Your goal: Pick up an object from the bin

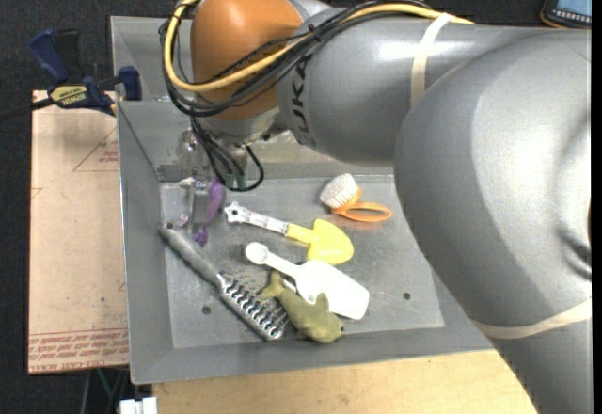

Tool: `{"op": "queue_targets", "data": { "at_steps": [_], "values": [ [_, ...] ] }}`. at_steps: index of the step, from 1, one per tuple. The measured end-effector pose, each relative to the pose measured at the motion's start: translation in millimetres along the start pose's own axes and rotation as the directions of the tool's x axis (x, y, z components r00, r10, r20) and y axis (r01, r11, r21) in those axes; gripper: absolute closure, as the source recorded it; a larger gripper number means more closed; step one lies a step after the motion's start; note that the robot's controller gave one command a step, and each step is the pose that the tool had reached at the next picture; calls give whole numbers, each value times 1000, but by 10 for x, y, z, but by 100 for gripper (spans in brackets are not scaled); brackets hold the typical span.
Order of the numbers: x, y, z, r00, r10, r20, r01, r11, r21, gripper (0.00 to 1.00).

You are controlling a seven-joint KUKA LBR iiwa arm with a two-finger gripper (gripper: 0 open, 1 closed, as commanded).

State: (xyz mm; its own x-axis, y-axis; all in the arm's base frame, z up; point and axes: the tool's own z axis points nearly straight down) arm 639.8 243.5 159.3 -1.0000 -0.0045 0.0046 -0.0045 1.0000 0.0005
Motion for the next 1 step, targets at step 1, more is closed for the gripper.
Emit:
{"op": "queue_targets", "data": {
  "at_steps": [1],
  "values": [
    [-16,-17,-56,1000,5,6,-5,1000,-1,0]
  ]
}}
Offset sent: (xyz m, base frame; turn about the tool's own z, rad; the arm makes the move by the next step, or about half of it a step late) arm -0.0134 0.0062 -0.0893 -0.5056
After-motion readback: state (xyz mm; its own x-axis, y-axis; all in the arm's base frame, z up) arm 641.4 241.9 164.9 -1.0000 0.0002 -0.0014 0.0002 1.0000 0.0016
